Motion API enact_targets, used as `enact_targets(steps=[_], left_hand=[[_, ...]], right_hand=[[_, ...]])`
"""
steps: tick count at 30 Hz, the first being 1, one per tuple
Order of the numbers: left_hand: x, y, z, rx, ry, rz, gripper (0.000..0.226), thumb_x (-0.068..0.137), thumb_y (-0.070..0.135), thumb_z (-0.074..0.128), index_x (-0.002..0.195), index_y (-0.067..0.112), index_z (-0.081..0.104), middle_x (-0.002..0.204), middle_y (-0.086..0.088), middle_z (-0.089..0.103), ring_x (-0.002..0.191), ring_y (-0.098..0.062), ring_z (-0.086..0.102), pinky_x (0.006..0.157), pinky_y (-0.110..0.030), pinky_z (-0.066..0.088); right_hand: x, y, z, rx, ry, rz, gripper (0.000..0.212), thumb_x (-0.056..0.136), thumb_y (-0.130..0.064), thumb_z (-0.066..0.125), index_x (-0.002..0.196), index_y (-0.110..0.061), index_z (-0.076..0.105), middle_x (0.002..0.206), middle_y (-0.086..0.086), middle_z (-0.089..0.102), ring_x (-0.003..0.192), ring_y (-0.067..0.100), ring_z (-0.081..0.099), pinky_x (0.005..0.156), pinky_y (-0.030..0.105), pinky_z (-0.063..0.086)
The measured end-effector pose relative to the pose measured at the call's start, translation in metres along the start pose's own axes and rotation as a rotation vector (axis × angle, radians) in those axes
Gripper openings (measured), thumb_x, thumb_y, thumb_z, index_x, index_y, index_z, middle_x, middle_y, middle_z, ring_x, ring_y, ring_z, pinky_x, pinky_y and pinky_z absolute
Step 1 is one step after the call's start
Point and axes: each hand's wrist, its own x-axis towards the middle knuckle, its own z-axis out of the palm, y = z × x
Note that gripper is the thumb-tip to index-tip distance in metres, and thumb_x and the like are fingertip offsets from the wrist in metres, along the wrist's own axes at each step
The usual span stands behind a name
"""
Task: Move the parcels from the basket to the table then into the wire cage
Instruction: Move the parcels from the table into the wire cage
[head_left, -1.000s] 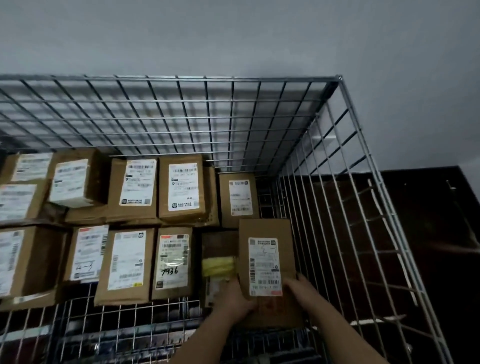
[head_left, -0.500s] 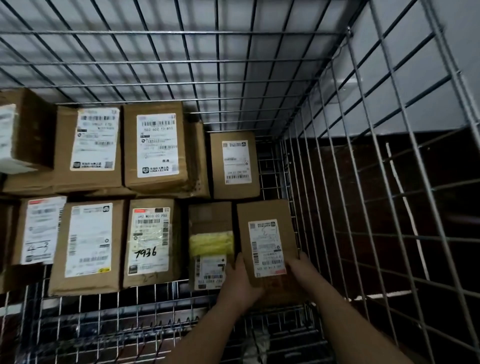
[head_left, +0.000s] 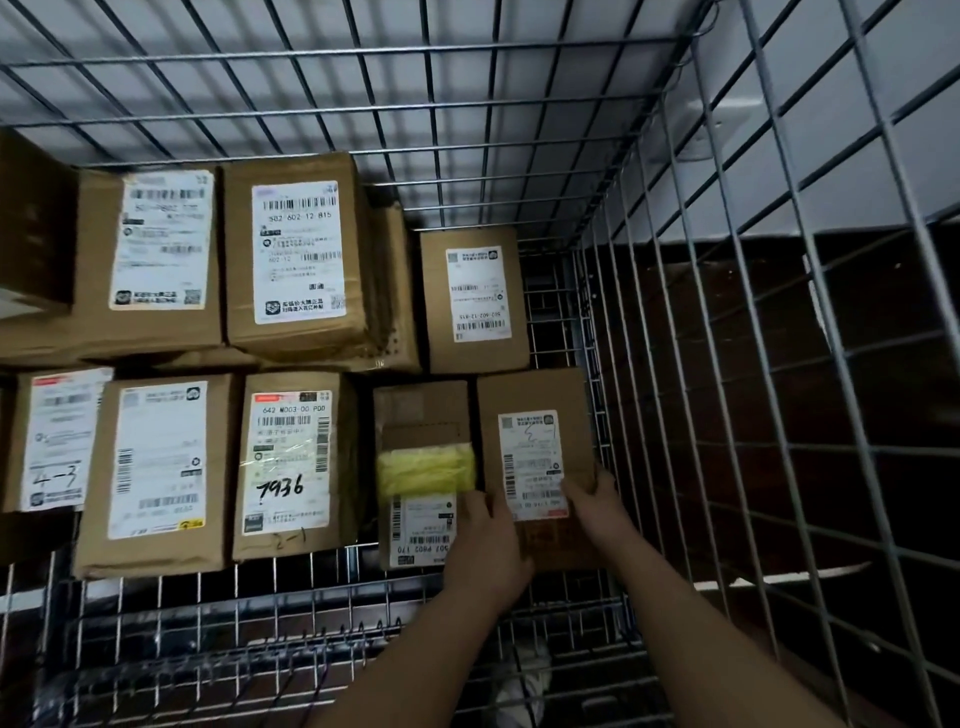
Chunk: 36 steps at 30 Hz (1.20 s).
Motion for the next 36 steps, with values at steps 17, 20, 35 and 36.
enact_targets(steps=[17,20,35,36], left_hand=[[-0.032,0.026,-0.060,0.118,-0.005,0.009,0.037,0.094,0.029,0.049,0.129,0.018,0.050,0.123,-0.007,0.058,0.108,-0.025,0.057,0.085,-0.033,0.048],[-0.067,0.045,-0.109,0.249,0.101,0.006,0.026,0.095,0.030,0.045,0.115,0.014,0.053,0.116,-0.007,0.062,0.102,-0.025,0.061,0.077,-0.031,0.046],[-0.372,0.110,-0.344,0.569,0.739,-0.003,0.047,0.092,0.040,0.047,0.130,0.015,0.039,0.127,-0.009,0.055,0.115,-0.027,0.055,0.090,-0.036,0.042],[-0.394,0.111,-0.354,0.571,0.770,-0.005,0.047,0.092,0.041,0.047,0.130,0.015,0.039,0.127,-0.008,0.056,0.115,-0.027,0.056,0.089,-0.036,0.043]], right_hand=[[-0.040,-0.035,-0.002,-0.664,0.163,-0.180,0.043,0.093,-0.028,0.057,0.130,-0.011,0.047,0.125,0.009,0.055,0.107,0.026,0.059,0.087,0.037,0.052],[-0.093,-0.071,-0.007,-0.908,0.152,-0.333,0.026,0.093,-0.027,0.054,0.116,-0.015,0.054,0.115,0.004,0.059,0.098,0.020,0.061,0.078,0.033,0.054],[-0.460,-0.275,-0.015,-1.099,0.427,-1.005,0.030,0.093,-0.028,0.049,0.120,-0.015,0.052,0.123,0.005,0.055,0.114,0.022,0.050,0.092,0.034,0.044],[-0.485,-0.282,-0.015,-1.098,0.436,-1.030,0.032,0.093,-0.029,0.049,0.122,-0.015,0.052,0.123,0.005,0.056,0.114,0.022,0.050,0.093,0.034,0.043]])
